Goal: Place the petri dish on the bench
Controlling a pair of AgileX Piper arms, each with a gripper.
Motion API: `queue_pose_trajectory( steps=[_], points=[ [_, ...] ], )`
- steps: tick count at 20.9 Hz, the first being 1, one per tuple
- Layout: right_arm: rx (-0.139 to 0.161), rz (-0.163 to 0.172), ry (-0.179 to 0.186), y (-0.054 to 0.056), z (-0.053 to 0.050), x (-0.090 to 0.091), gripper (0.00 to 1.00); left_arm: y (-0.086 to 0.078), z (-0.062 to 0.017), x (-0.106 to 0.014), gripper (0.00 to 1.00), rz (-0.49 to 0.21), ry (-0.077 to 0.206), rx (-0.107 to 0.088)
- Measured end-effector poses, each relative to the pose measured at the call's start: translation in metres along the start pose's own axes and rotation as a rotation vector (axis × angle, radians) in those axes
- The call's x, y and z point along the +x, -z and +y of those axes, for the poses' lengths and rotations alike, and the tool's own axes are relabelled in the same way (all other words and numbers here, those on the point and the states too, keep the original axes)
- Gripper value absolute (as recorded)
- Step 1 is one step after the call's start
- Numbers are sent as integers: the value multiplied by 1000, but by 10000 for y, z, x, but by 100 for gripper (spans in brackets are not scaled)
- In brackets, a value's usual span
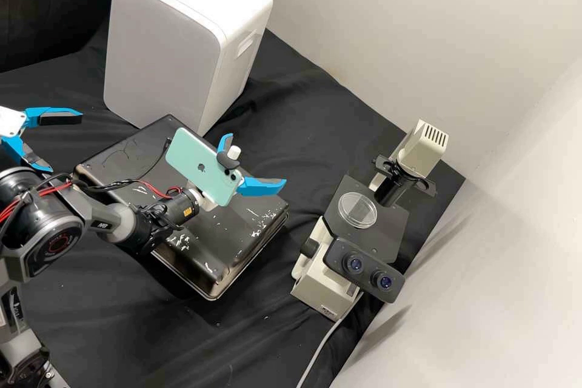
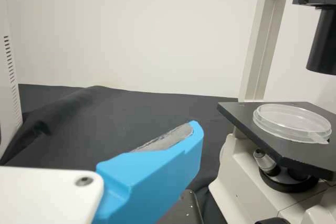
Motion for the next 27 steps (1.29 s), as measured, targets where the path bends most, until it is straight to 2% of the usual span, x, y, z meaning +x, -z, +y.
queue_pose_trajectory(
  steps=[11, 14, 17, 20, 22, 27],
  points=[
    [0, 0, 0, 0, 0, 0, 100, -33, -7, 12, 100, -18, 5, 4],
    [-1, -26, -9, -81, 28, 9, 100, -35, -8, 13, 100, -19, 5, 4],
    [9, -53, -33, -172, 96, 46, 100, -57, -15, 22, 100, -32, 9, 6],
    [25, -80, -63, -275, 183, 93, 100, -55, -15, 21, 100, -31, 9, 27],
    [17, -91, -79, -346, 250, 131, 100, -59, -15, 23, 100, -33, 8, 34],
    [9, -109, -160, -460, 493, 248, 100, -66, -33, 33, 100, -40, 16, 29]
  ],
)
